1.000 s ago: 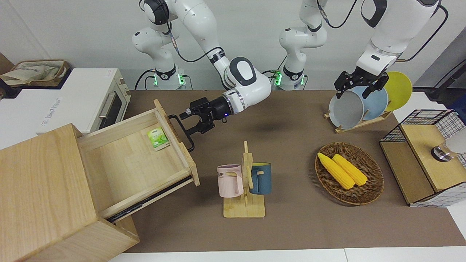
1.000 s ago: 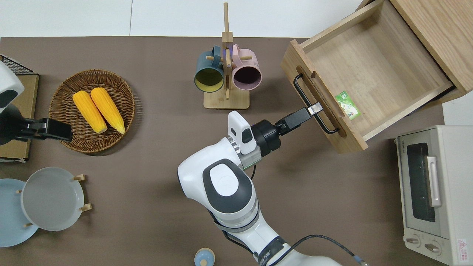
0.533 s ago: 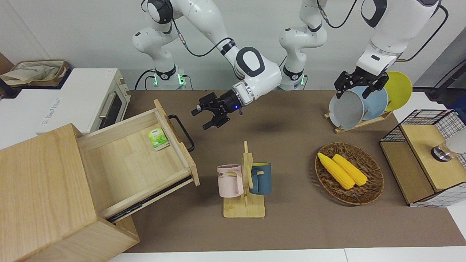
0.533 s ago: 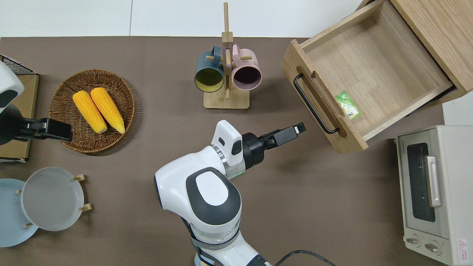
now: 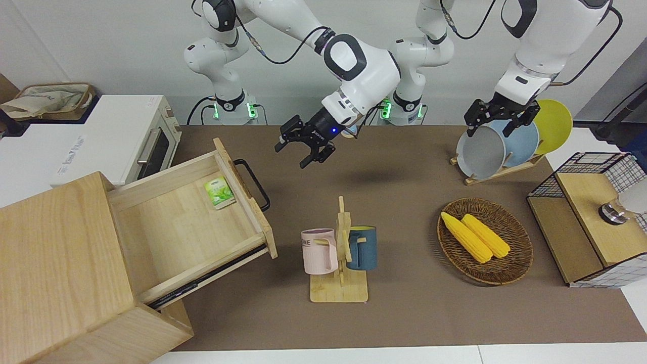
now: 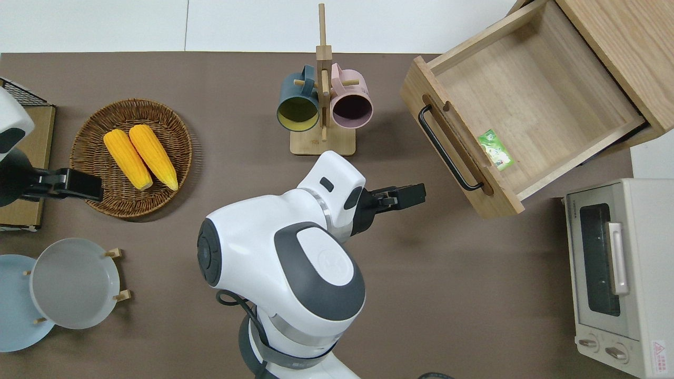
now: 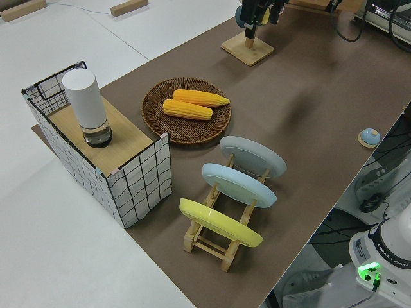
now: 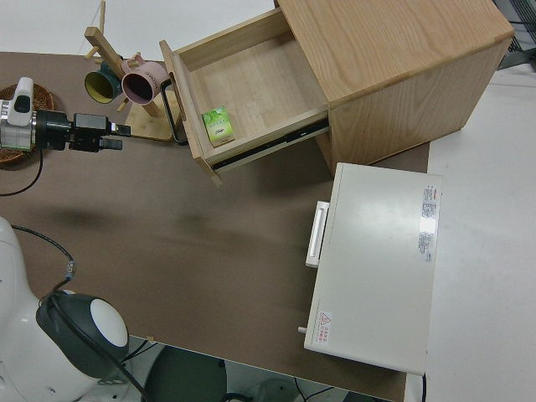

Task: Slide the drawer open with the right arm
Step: 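Release the handle and withdraw the right gripper toward the robot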

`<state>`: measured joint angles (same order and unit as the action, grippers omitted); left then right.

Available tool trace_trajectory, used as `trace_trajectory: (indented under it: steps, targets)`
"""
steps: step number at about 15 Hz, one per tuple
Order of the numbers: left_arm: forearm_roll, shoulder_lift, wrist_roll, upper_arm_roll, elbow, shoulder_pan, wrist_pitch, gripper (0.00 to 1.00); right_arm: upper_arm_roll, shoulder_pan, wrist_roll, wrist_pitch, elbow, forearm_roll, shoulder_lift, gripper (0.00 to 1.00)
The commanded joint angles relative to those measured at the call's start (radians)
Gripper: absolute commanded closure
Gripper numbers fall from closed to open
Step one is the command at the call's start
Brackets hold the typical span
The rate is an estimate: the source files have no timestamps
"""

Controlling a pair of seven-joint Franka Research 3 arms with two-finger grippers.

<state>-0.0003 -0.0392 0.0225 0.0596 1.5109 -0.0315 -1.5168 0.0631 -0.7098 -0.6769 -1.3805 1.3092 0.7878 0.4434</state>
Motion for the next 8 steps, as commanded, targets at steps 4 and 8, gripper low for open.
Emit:
trace_trajectory:
  steps: [4, 8]
  targets:
    - [0.017, -0.011, 0.01, 0.006, -0.026, -0.004, 0.02, 0.01, 0.009, 0.157, 0.01, -0.086, -0.007, -0.298, -0.164, 0.017]
    - [0.017, -0.011, 0.01, 0.006, -0.026, -0.004, 0.02, 0.01, 0.007, 0.283, 0.086, -0.106, -0.005, -0.482, -0.242, 0.017]
